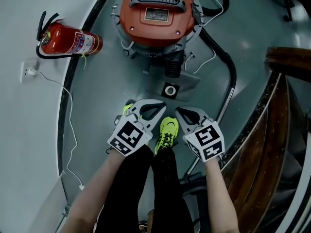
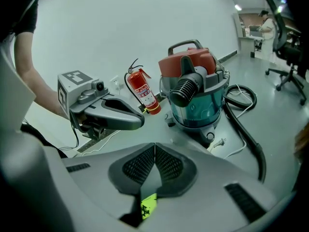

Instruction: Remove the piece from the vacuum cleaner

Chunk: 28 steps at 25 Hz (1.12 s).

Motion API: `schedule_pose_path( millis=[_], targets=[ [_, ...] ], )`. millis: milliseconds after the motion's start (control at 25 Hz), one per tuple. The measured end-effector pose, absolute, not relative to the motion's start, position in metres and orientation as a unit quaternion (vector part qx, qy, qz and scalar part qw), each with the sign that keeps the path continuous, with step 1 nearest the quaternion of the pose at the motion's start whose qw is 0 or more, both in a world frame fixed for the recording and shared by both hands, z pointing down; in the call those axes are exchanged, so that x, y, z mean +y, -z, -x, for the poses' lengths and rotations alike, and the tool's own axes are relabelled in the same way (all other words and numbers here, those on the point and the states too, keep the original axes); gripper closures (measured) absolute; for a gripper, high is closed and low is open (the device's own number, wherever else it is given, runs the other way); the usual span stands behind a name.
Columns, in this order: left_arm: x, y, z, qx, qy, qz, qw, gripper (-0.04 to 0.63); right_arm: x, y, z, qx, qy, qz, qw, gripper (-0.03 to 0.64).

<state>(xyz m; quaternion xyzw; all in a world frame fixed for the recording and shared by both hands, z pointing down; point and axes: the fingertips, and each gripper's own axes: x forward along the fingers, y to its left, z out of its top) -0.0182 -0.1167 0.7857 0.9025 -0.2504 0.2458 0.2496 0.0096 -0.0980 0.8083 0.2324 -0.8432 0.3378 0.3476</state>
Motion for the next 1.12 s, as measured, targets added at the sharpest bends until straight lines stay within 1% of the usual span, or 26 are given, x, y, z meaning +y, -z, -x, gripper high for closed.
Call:
schedule_pose_path(
  millis=[320, 760, 1120],
  targets=[
    [-0.129, -0.737, 0.014, -0.275, -0.224, -0.897, 0.266, 0.586, -0.105, -0.753, -0.005, -0.855, -0.329, -0.233, 0.326, 0.600],
    [-0.120, -0.684, 0.010, -0.275, -0.217, -0.891, 0.288, 0.586, -0.112, -0.698, -0.009, -0.858, -0.328, -0.245, 0.310, 0.600],
    [-0.123, -0.640, 0.010, -0.285, -0.210, -0.889, 0.291, 0.586, -0.108, -0.646, -0.007, -0.866, -0.323, -0.239, 0.298, 0.600]
  ],
)
